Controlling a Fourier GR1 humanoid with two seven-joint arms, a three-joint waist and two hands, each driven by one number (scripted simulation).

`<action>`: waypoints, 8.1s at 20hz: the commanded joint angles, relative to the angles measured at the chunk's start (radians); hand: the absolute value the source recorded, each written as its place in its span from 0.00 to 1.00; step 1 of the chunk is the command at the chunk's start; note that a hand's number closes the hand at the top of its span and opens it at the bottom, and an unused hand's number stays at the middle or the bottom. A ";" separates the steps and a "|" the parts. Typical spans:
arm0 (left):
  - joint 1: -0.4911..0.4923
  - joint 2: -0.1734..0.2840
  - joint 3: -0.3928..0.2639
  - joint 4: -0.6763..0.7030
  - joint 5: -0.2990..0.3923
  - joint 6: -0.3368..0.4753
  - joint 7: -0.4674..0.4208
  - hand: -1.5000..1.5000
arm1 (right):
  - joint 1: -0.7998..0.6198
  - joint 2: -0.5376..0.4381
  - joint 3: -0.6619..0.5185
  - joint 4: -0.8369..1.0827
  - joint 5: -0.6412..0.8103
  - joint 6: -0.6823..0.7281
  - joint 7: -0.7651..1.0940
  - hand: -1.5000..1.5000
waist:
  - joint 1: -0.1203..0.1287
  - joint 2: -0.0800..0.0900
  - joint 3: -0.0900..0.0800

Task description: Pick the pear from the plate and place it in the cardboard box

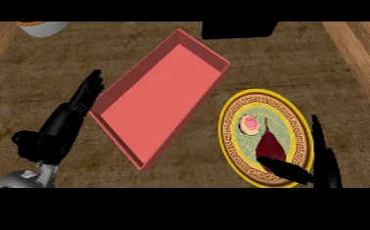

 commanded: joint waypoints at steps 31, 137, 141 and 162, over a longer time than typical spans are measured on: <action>-0.130 -0.170 -0.042 0.223 -0.143 -0.109 -0.065 0.50 | -0.109 -0.114 0.088 -0.560 0.345 0.563 1.060 0.00 | 0.065 -0.004 0.009; -0.052 -0.435 0.223 0.148 -0.419 -0.395 0.016 0.50 | -0.834 0.165 0.016 -0.465 0.311 1.042 0.121 1.00 | 0.075 -0.005 0.009; -0.163 -0.443 0.263 0.245 -0.424 -0.389 0.002 0.50 | -0.932 0.228 -0.017 -0.351 0.321 1.022 0.113 1.00 | 0.069 -0.004 0.009; -0.109 -0.476 0.238 0.176 -0.438 -0.405 0.019 0.50 | -1.067 0.330 0.143 0.430 0.590 0.619 -0.131 1.00 | 0.091 0.002 0.009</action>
